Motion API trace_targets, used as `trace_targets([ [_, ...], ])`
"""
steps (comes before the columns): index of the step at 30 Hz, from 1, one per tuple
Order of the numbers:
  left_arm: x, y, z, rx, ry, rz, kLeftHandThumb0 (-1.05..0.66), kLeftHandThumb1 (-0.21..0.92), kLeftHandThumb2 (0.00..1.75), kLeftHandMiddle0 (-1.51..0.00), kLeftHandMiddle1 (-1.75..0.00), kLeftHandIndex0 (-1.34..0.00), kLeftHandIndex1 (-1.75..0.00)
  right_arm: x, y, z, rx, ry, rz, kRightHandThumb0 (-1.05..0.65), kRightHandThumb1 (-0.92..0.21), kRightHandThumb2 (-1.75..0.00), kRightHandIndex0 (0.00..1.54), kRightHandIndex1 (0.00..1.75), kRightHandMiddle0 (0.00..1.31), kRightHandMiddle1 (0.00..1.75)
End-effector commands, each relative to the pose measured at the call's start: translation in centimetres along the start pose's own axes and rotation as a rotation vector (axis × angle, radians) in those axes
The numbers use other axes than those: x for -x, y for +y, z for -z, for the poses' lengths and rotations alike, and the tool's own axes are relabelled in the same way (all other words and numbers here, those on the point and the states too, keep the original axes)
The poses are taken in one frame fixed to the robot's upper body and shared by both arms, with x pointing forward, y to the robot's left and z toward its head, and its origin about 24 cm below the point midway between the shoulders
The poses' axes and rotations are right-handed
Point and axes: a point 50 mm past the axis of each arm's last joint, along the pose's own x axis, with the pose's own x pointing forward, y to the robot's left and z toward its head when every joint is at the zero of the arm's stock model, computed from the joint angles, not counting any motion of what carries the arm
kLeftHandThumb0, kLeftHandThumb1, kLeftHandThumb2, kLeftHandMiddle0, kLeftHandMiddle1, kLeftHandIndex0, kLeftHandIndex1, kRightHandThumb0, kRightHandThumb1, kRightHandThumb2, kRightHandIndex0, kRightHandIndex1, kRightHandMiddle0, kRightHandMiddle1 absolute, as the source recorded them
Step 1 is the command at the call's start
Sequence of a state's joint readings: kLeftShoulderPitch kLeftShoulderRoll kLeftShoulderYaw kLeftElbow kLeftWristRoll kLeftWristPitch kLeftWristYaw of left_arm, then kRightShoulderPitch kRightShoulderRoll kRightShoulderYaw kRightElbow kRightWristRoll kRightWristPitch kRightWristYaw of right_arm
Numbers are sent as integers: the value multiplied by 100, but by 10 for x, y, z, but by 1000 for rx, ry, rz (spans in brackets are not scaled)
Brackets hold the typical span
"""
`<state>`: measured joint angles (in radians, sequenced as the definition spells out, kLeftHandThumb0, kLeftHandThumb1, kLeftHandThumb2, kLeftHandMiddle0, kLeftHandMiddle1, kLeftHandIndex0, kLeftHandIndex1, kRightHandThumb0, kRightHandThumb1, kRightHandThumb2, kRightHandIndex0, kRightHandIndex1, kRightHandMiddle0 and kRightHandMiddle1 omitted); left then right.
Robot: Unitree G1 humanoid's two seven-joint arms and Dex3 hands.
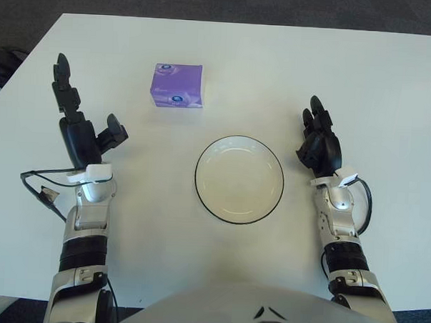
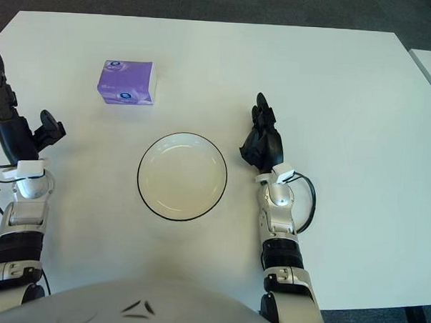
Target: Put the tissue paper into the plate.
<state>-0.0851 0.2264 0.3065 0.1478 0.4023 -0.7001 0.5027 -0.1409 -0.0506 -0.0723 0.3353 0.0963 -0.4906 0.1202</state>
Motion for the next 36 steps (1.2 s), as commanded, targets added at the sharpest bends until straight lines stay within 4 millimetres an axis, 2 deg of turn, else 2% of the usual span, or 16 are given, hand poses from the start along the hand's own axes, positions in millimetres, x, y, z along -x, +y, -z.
trace_targets([
  [1, -2, 1, 0, -5, -17, -5, -98, 92, 92, -6, 0, 0, -22, 32, 0, 38, -10, 205, 23, -84, -92, -105, 0, 0, 0, 8],
  [9, -2, 1, 1, -5, -16, -5, -98, 92, 92, -6, 0, 0, -22, 31, 0, 38, -10, 206, 23, -84, -92, -105, 0, 0, 0, 8],
  [10, -71, -16, -25, -259, -302, 342, -98, 92, 92, -6, 0, 0, -22, 31, 0, 43, -16, 233, 30, -84, -92, -105, 0, 0, 0, 8],
  [11, -116, -19, -48, -540, -461, 524, -101, 92, 90, -4, 0, 0, -14, 30, 0, 47, -20, 253, 36, -84, -92, -105, 1, 0, 0, 9],
  [12, -149, -22, -69, -771, -529, 620, -102, 92, 89, -3, 0, 0, -11, 30, 0, 49, -23, 267, 39, -84, -92, -105, 1, 0, 0, 9],
  [13, -166, -22, -81, -901, -543, 653, -103, 92, 87, -2, 0, 0, -7, 30, 0, 50, -24, 274, 41, -83, -92, -104, 1, 0, 0, 10],
  [15, -172, -42, -87, -943, -537, 699, -104, 92, 85, -1, 0, 0, -4, 30, 0, 51, -24, 275, 40, -83, -92, -104, 1, 0, 0, 11],
  [17, -172, -50, -85, -970, -537, 731, -104, 92, 83, 0, 0, 0, -1, 30, -1, 51, -22, 277, 40, -83, -92, -104, 2, 0, 0, 11],
  [36, -181, -74, -73, -1032, -579, 777, -105, 92, 86, -2, -1, -4, -3, 28, -4, 54, -14, 277, 39, -83, -92, -104, 1, 0, 0, 11],
])
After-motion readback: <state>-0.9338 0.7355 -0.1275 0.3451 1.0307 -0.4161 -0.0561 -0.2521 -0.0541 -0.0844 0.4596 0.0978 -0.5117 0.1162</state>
